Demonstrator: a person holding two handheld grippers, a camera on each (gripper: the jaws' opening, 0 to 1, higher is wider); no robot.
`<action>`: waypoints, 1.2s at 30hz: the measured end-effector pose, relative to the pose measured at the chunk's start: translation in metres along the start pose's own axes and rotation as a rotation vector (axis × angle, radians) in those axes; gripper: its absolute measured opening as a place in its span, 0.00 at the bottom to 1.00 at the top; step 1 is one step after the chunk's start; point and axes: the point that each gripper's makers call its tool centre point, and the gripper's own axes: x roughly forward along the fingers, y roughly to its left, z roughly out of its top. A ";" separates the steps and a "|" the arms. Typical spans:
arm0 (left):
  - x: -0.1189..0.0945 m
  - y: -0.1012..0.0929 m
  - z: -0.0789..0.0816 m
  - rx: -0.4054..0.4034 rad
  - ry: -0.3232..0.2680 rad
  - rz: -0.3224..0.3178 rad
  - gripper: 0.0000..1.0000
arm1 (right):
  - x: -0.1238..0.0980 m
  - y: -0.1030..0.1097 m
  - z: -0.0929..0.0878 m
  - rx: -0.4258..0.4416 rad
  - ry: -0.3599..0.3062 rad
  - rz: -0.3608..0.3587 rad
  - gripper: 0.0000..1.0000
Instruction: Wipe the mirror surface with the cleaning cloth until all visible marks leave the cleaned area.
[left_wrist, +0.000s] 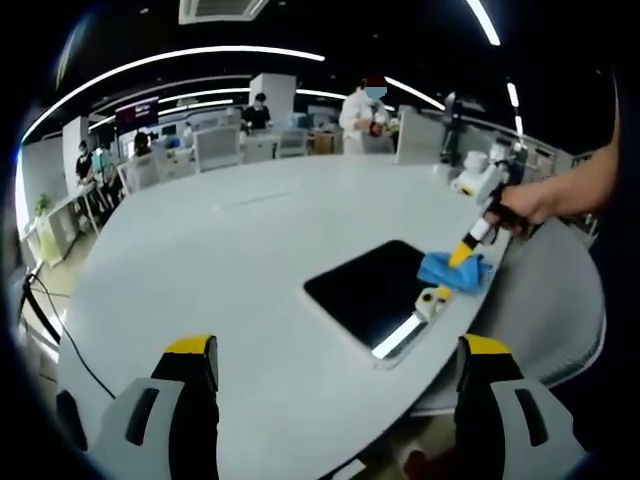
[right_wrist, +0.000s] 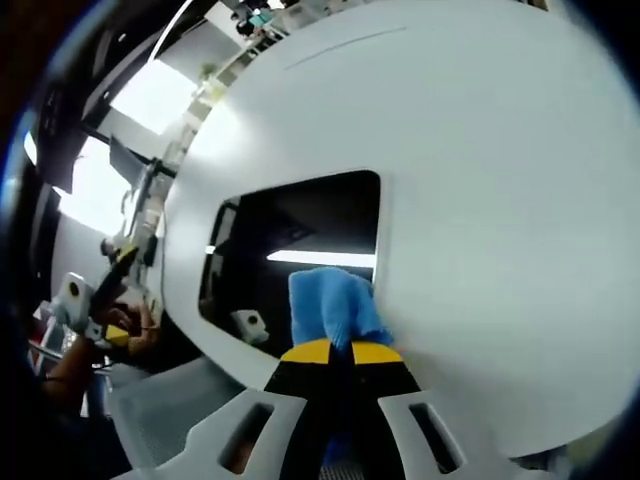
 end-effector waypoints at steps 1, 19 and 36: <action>-0.001 0.000 0.000 -0.004 -0.001 0.003 1.00 | 0.000 0.000 0.002 -0.003 0.000 -0.002 0.00; -0.011 -0.005 -0.008 -0.028 -0.004 0.036 1.00 | 0.011 -0.008 0.046 -0.031 -0.027 -0.032 0.00; -0.021 -0.003 -0.014 -0.043 -0.001 0.077 1.00 | 0.019 -0.012 0.079 -0.026 -0.039 -0.022 0.00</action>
